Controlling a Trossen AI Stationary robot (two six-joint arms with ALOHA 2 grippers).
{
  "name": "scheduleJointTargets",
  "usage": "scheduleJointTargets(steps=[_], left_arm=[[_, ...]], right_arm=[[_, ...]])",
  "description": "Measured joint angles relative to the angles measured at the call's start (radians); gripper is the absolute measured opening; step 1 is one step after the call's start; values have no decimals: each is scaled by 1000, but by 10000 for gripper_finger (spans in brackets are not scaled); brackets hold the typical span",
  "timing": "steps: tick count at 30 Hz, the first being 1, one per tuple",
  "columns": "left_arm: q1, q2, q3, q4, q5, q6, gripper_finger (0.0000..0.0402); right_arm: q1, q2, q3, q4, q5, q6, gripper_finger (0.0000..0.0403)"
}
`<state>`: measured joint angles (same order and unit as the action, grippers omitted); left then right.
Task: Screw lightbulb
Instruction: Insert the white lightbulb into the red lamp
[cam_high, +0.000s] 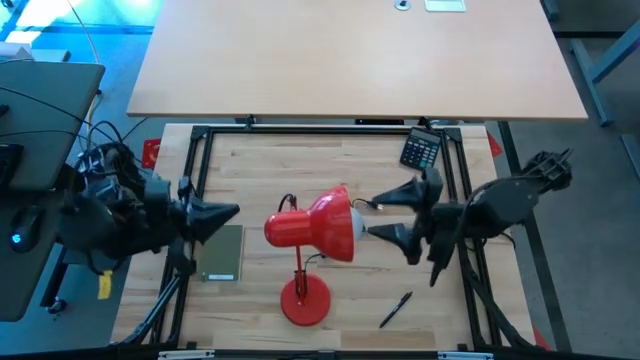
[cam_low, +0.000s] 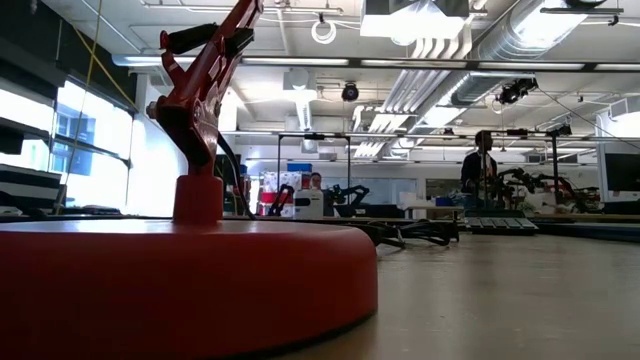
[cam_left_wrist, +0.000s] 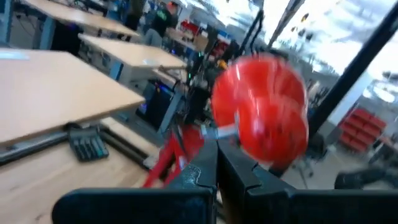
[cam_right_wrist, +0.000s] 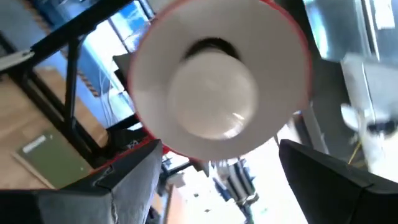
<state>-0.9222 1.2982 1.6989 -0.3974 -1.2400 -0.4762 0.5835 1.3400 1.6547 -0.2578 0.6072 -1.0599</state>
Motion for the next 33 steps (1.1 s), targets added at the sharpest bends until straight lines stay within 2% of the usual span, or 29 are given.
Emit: scheduleJointTargets(steps=[3,8,10,12,16,19,21,26,29,33], left_arm=[[-24,32,0,-146,17,-204,0],[-51,145,-61,-476,178,-835,0],[-60,212,-127,-466,206,-1035,0],[-68,283,-190,-360,245,-1171,0],[-62,454,-294,9,474,-1241,0],[-32,578,-336,242,518,-1263,0],[-1,650,-340,332,556,-1278,0],[60,768,-343,414,710,-1374,0],[76,781,-341,417,716,-1440,0],[97,782,-341,294,747,-1550,0]], right_arm=[[4,-33,0,-9,7,106,317],[27,-94,0,-15,21,217,317],[39,-115,0,-15,41,241,317],[49,-133,0,-15,67,264,317],[61,-154,0,-15,111,309,317],[61,-157,0,-16,127,355,317],[61,-156,0,-16,127,386,317],[61,-156,0,-16,152,398,317],[61,-157,0,-15,179,392,317],[61,-156,0,-15,181,382,317]])
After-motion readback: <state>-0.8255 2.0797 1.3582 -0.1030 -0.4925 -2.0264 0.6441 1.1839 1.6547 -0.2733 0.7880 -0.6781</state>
